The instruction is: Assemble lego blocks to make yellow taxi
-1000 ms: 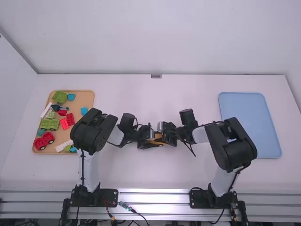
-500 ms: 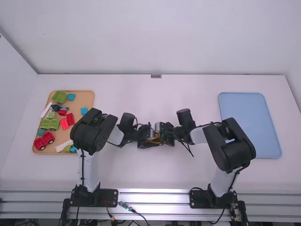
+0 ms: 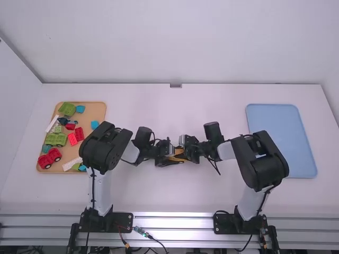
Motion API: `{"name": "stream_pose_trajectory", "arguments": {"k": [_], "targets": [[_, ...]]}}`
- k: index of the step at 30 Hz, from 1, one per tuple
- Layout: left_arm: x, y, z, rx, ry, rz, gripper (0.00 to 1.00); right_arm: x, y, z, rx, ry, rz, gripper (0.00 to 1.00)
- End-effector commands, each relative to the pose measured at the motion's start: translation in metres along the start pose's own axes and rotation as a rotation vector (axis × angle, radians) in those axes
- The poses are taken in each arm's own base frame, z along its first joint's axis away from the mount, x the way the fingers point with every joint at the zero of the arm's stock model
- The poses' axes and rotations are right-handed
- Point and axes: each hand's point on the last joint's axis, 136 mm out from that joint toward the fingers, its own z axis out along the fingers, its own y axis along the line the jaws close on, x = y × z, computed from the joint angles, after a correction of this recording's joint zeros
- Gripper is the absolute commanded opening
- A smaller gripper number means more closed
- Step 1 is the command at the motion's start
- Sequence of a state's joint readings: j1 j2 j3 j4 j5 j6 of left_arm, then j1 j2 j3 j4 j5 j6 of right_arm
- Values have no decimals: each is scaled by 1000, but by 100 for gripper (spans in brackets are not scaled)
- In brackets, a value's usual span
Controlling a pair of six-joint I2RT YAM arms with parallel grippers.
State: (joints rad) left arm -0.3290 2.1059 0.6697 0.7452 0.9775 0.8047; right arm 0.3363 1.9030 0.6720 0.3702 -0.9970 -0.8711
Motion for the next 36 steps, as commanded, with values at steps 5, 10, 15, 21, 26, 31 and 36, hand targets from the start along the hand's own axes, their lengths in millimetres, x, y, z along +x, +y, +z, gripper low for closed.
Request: {"name": "stream_pose_trajectory", "arguments": {"k": [5, 10, 15, 21, 26, 31, 36], "targets": [[5, 5, 0, -13, 11, 24, 21, 8, 11, 11, -19, 48, 12, 0], [-1, -1, 0, 19, -22, 47, 20, 8, 9, 12, -14, 58, 7, 0], [0, -2, 0, 22, -18, 44, 19, 9, 7, 12, -17, 79, 30, 0], [6, -8, 0, 42, 0, 53, 14, 12, 4, 13, -8, 90, 30, 0], [7, -9, 0, 46, 3, 47, 14, 14, -4, 5, 15, 78, 43, 0], [8, -10, 0, 49, 7, 39, 13, 8, -6, 3, 13, 43, 26, 0], [8, -11, 0, 51, 6, 41, 13, 1, -6, 3, -1, 15, -24, 0]]}}
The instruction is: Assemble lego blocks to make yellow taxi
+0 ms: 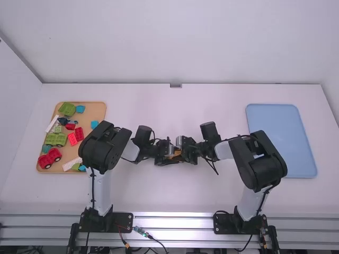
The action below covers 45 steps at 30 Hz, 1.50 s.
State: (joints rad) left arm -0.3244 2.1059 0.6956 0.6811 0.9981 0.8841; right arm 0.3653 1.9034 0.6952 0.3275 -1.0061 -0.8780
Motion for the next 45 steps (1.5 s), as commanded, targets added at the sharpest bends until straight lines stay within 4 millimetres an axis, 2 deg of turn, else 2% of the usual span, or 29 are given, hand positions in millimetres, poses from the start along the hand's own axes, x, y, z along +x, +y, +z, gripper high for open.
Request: {"name": "stream_pose_trajectory", "arguments": {"k": [1, 9, 22, 31, 37, 41, 45], "targets": [[8, -11, 0, 27, 8, -7, 12, 6, -12, -4, 35, 9, -24, 0], [9, -13, 0, 33, 12, -19, 12, -7, -8, -7, 14, -35, -77, 0], [7, -8, 1, 31, 11, -16, 11, 10, -3, 9, 16, 53, -4, 0], [6, -5, 1, 23, 10, -17, 10, 18, -9, 1, 39, 56, 75, 0], [5, -2, 1, 18, 7, -15, 10, 25, -8, 0, 53, 76, 77, 0], [11, 3, 1, -15, 45, -12, 9, 27, -4, 0, 53, 71, 73, 0], [8, 7, 1, -13, 35, -31, 8, 28, -3, 0, 52, 75, 78, 0]]}}
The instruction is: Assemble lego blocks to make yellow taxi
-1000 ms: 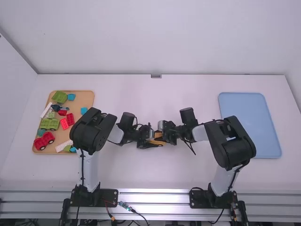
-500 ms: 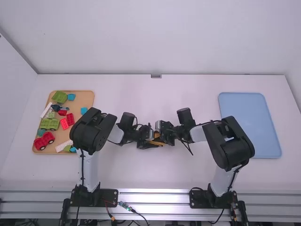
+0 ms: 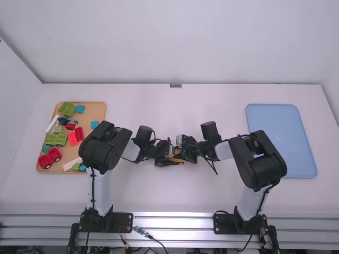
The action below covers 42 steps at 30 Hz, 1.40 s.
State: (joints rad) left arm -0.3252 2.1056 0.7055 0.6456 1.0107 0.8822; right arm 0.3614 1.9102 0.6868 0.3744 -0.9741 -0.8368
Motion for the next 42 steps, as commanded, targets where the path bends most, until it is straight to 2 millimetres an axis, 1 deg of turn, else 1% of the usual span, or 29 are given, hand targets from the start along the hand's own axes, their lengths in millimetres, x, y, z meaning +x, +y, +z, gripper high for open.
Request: {"name": "stream_pose_trajectory", "arguments": {"k": [1, 9, 12, 20, 25, 28, 32, 38, 40, 42], "targets": [[6, 11, 1, -34, 34, -4, 8, 24, 4, 1, 14, 63, 60, 0], [4, 18, 1, -42, 31, 6, 8, 27, 8, 6, 9, 94, 56, 0], [3, 20, 1, -50, 31, -12, 7, 29, 14, 8, -10, 103, 31, 0], [3, 19, 1, -49, 31, -13, 7, 30, 15, 7, 22, 75, -1, 0], [3, 19, 1, -48, 31, -14, 7, 29, 14, 6, 38, 65, 32, 0], [4, 19, 1, -48, 33, -16, 7, 34, 7, 3, 53, 96, 79, 0], [4, 19, 1, -48, 33, -16, 7, 38, 12, 8, 8, 97, 63, 0], [4, 18, 1, -46, 34, -20, 7, 51, 4, 11, 5, 117, 121, 0], [4, 18, 1, -46, 35, -19, 7, 55, 7, 11, -21, 123, 110, 0], [4, 18, 2, -46, 35, -18, 7, 55, 12, 11, -47, 119, 92, 0]]}}
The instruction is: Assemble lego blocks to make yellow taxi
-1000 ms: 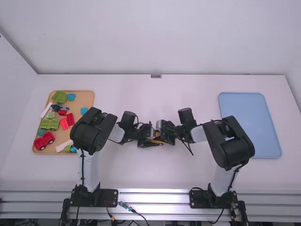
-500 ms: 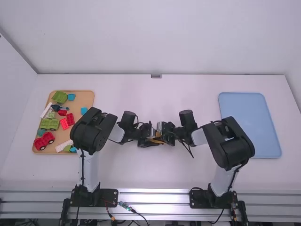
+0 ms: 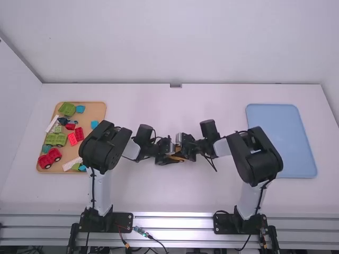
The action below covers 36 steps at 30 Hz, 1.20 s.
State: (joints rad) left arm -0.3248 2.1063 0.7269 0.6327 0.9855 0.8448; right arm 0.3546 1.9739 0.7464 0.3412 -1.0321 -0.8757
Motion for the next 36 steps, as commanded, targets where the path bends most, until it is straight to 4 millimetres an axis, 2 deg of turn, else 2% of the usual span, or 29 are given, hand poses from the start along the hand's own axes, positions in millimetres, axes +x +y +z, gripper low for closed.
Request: {"name": "stream_pose_trajectory", "arguments": {"k": [1, 10, 27, 32, 36], "targets": [[4, 10, 1, -28, 18, 11, 7, 53, 18, 4, -5, 146, 94, 0], [9, 16, 0, -63, 52, -18, 6, 43, 18, -9, 69, 178, 55, 0], [7, 18, 0, -68, 45, -9, 5, 53, 19, -13, 111, 171, 84, 0], [8, 16, 0, -59, 47, -7, 6, 55, 18, -17, 140, 150, 67, 0], [3, 6, 1, -11, 11, 18, 6, 51, 16, -16, 149, 135, 79, 0]]}}
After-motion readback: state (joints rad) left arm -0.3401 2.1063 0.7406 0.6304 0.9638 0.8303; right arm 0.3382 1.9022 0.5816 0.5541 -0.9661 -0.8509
